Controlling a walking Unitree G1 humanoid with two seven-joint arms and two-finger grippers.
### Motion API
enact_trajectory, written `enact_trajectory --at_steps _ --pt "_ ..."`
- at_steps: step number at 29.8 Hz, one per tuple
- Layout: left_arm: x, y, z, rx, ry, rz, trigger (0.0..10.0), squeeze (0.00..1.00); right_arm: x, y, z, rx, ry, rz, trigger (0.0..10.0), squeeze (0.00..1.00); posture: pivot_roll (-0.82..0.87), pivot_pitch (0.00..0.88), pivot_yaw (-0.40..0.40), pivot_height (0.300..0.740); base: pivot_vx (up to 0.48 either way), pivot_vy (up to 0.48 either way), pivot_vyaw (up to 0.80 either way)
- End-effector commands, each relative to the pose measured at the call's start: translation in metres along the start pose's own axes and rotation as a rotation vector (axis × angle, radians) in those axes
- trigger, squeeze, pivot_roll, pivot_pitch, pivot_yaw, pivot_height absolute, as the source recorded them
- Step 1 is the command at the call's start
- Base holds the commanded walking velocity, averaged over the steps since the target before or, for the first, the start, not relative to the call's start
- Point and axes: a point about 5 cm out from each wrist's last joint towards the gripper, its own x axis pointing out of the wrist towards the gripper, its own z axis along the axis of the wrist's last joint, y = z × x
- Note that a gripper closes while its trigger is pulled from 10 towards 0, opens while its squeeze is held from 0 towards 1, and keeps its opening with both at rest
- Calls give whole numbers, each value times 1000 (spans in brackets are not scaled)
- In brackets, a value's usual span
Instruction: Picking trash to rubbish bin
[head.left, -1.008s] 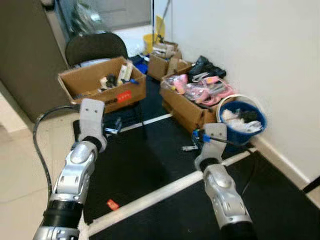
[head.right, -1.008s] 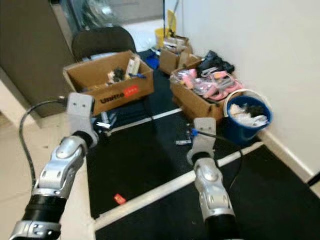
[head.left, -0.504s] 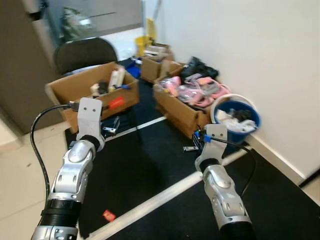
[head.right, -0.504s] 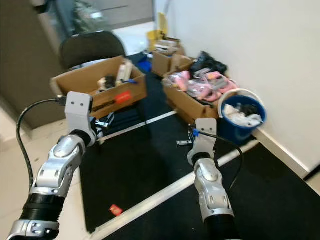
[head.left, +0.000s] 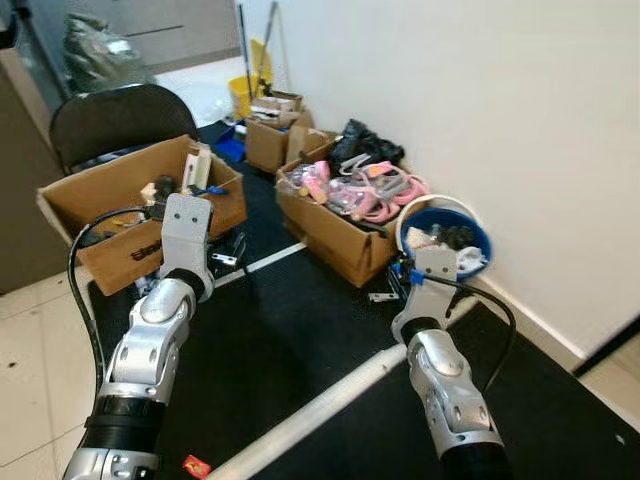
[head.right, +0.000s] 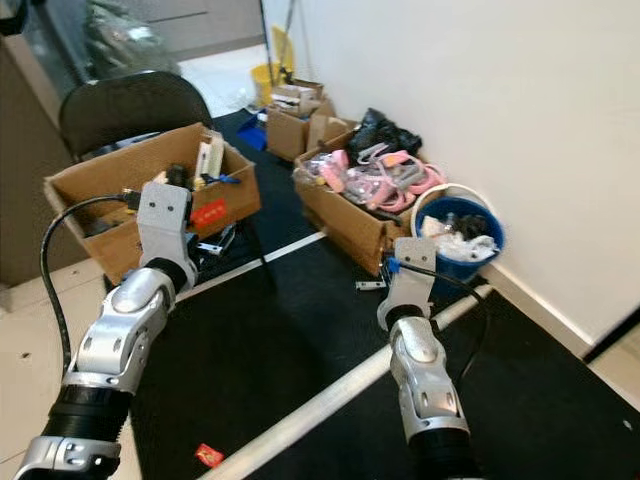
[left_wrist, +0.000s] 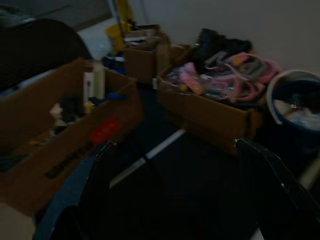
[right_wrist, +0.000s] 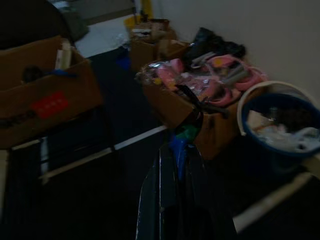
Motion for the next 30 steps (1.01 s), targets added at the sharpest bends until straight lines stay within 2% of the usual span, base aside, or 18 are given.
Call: enact_trajectory --at_steps 1,7,15,19,30 --pt "0 0 -3 4 17 -2 10000 0 1 0 0 2 -4 4 10000 0 23 93 70 740 292 0 0" --pt "0 0 -3 0 15 -1 10000 0 2 3 0 -50 3 32 10000 0 24 93 65 740 291 0 0" --pt "-2 0 -5 1 23 2 10000 0 3 6 0 -74 9 58 10000 0 25 95 59 740 283 0 699" --pt "-2 0 -6 -1 24 4 10000 0 4 4 1 -32 -2 32 10000 0 26 96 58 740 270 0 0" --pt "-2 0 -6 -2 25 5 10000 0 4 3 0 -63 5 38 10000 0 22 100 57 740 271 0 0"
